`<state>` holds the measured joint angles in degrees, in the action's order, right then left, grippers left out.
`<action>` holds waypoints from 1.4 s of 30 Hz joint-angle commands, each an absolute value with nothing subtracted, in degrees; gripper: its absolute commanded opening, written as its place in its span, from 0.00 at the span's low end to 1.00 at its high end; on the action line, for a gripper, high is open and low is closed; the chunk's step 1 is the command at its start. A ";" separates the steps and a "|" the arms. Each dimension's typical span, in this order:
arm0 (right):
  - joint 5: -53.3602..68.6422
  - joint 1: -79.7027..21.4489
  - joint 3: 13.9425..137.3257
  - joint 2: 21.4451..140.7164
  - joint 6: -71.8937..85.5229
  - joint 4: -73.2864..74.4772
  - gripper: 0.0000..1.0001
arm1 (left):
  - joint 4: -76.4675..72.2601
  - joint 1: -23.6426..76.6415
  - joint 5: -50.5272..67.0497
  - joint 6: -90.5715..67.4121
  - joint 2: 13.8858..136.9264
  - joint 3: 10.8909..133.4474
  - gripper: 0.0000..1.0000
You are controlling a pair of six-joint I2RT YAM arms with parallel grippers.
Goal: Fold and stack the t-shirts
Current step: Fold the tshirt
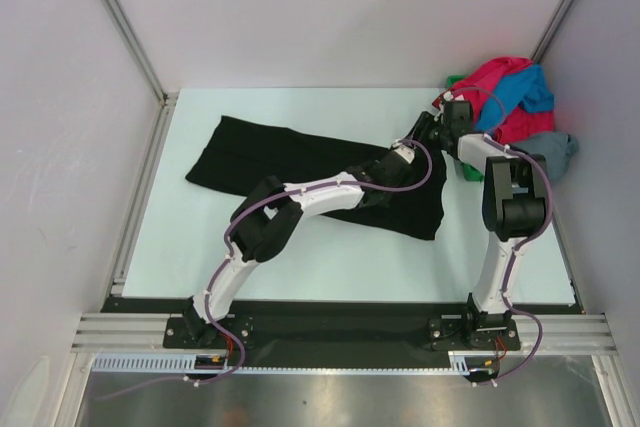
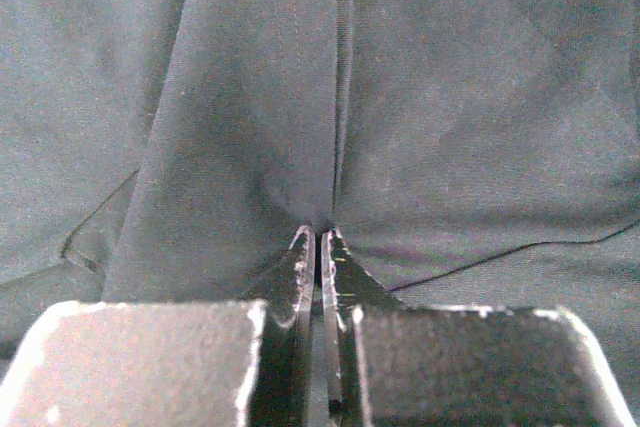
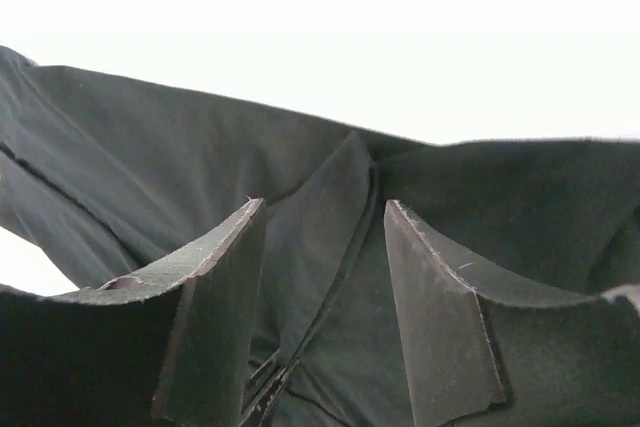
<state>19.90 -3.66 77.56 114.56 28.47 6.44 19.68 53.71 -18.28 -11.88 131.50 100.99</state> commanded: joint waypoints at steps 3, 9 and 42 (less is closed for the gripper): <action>17.85 -4.30 82.26 117.24 26.02 7.47 0.56 | 19.42 53.53 -20.92 -9.93 129.03 101.69 0.02; 18.28 -4.66 85.51 120.67 24.96 9.05 0.54 | 19.07 52.82 -20.13 -10.37 127.71 101.51 0.00; 14.06 -4.66 81.57 107.59 26.01 16.96 0.00 | 17.49 45.97 -12.74 -7.56 119.71 96.59 0.00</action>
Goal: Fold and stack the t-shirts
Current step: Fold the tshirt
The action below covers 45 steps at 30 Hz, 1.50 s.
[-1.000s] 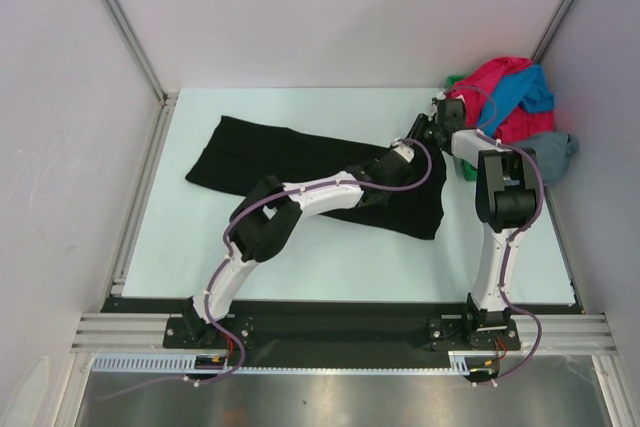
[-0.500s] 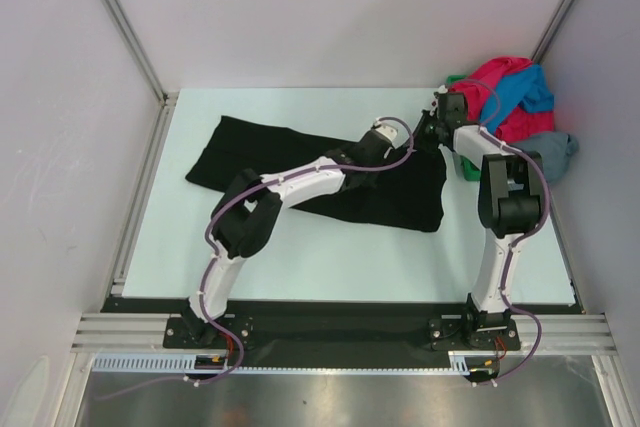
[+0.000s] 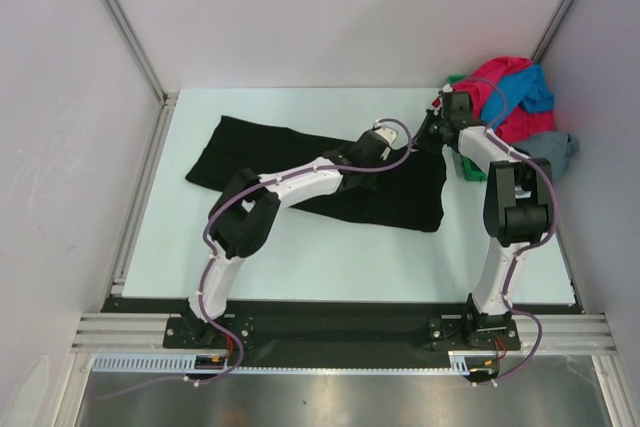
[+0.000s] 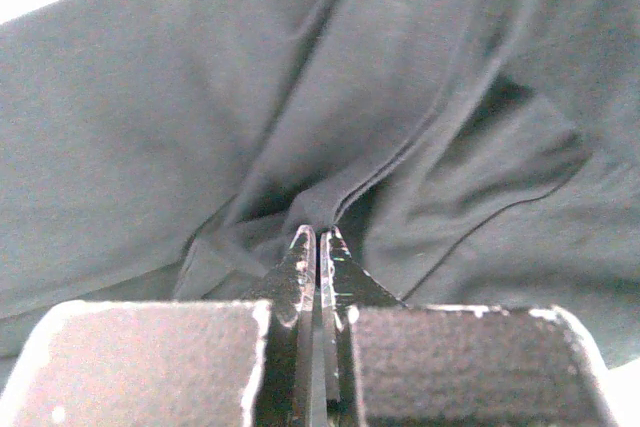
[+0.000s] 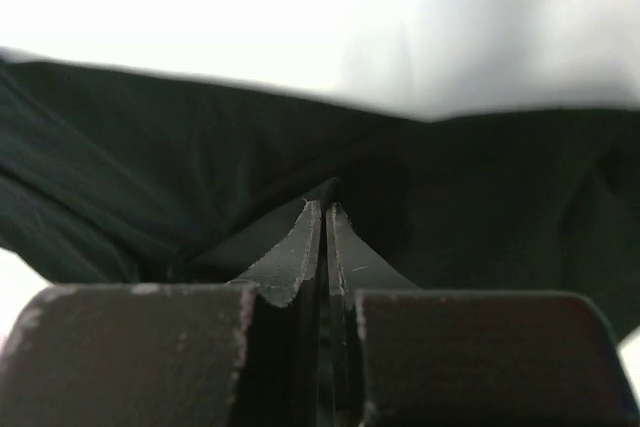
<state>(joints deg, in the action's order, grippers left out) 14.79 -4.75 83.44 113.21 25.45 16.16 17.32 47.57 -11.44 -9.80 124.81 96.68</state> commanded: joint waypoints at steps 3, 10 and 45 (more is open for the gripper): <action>14.76 -5.01 76.92 104.16 26.72 16.35 0.00 | 17.75 43.86 -11.96 -7.29 117.25 94.05 0.00; 16.79 -6.24 69.79 99.32 27.95 15.12 0.00 | 17.32 41.48 -9.67 -5.89 112.59 89.57 0.00; 15.21 -1.76 48.52 81.20 25.14 20.83 0.61 | 12.93 33.67 5.79 -11.95 100.81 74.19 0.54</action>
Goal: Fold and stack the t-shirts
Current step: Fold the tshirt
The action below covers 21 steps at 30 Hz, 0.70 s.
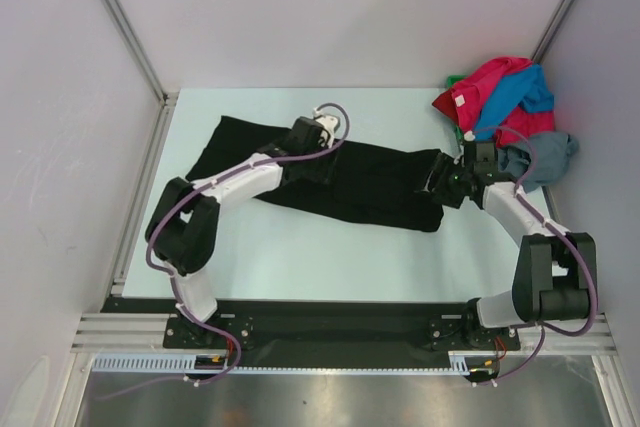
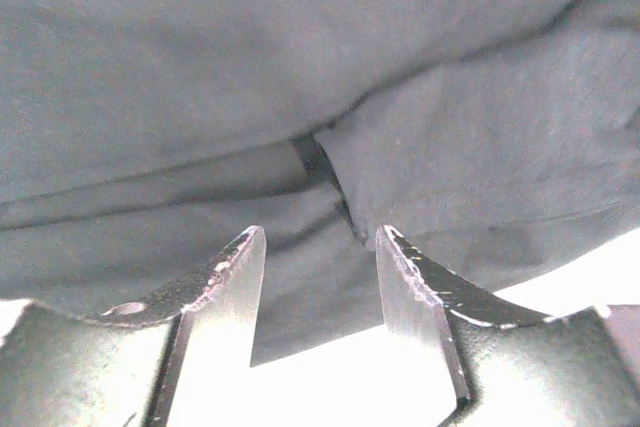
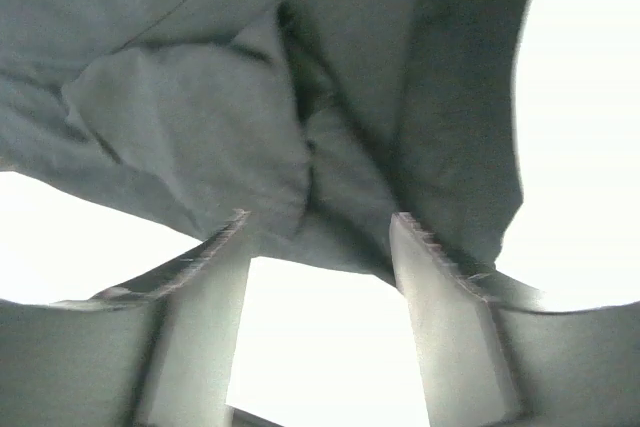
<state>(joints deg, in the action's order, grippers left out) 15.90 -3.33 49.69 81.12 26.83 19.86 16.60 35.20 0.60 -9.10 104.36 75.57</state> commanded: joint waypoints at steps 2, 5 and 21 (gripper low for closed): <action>14.77 -1.41 48.08 82.53 24.61 20.83 0.70 | 11.17 30.95 9.99 -15.53 99.93 72.78 0.54; 14.85 -1.32 47.38 83.67 24.70 19.87 0.73 | 6.69 24.10 18.59 -22.66 98.70 68.92 0.54; 13.45 -2.55 44.74 84.64 23.20 19.69 0.52 | 5.53 -7.55 21.54 -32.96 100.89 61.52 0.45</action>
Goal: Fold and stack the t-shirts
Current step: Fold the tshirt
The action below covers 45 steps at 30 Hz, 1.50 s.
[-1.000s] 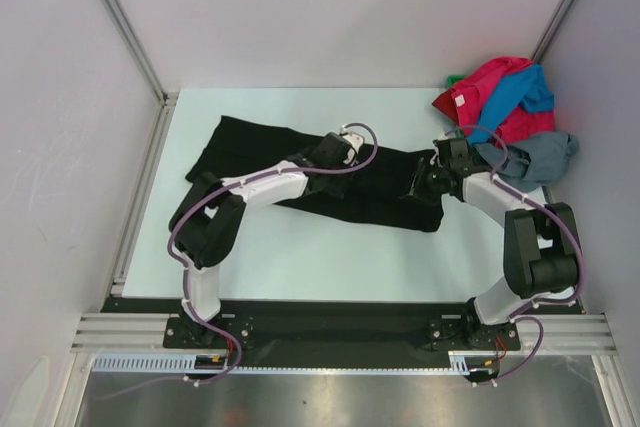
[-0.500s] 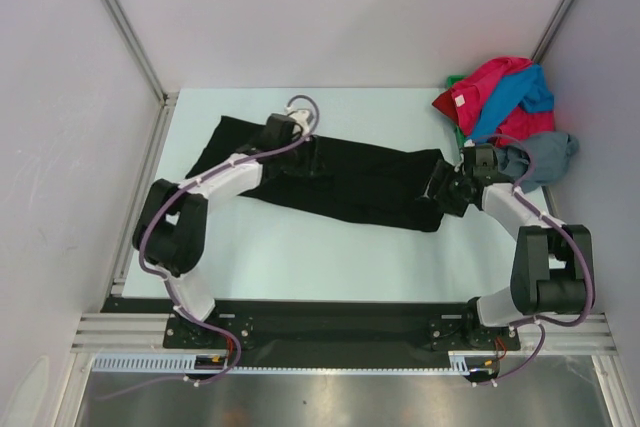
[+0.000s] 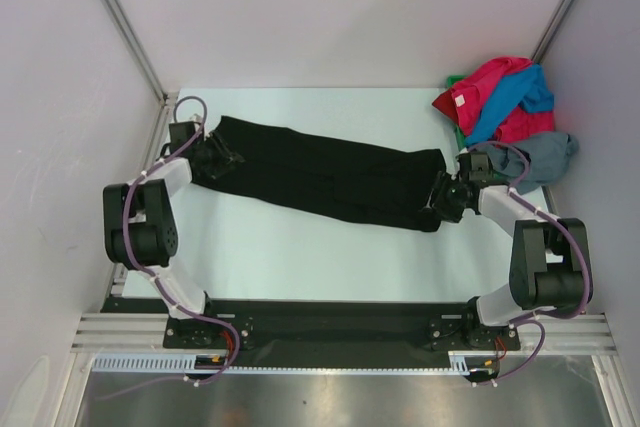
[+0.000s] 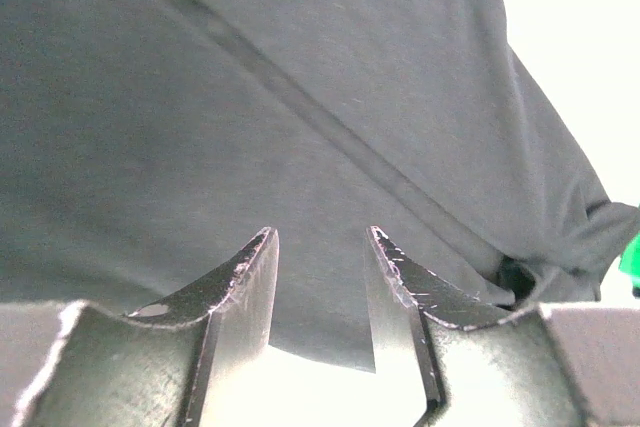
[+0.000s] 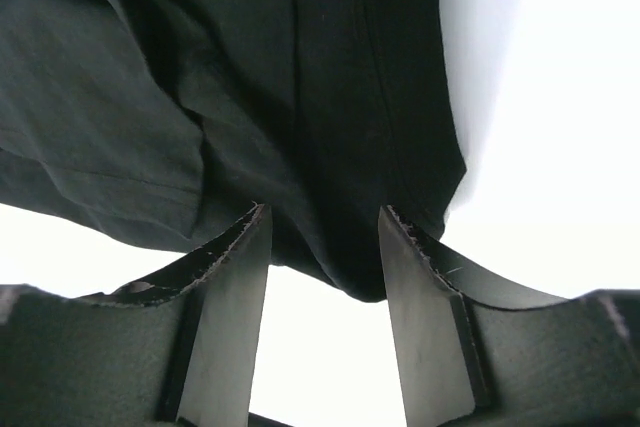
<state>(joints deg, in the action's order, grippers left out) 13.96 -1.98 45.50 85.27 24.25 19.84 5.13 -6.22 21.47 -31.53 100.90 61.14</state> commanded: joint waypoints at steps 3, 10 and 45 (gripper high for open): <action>13.18 -2.99 44.12 85.08 23.03 19.86 0.49 | 6.68 -9.40 21.18 -32.52 103.00 62.84 0.43; 11.87 -3.43 44.12 85.60 23.47 20.13 0.43 | 6.77 -11.77 20.92 -32.52 105.29 62.93 0.43; 22.23 -0.88 54.93 90.78 27.94 11.70 0.70 | -10.98 21.61 31.38 -38.83 106.77 65.03 0.49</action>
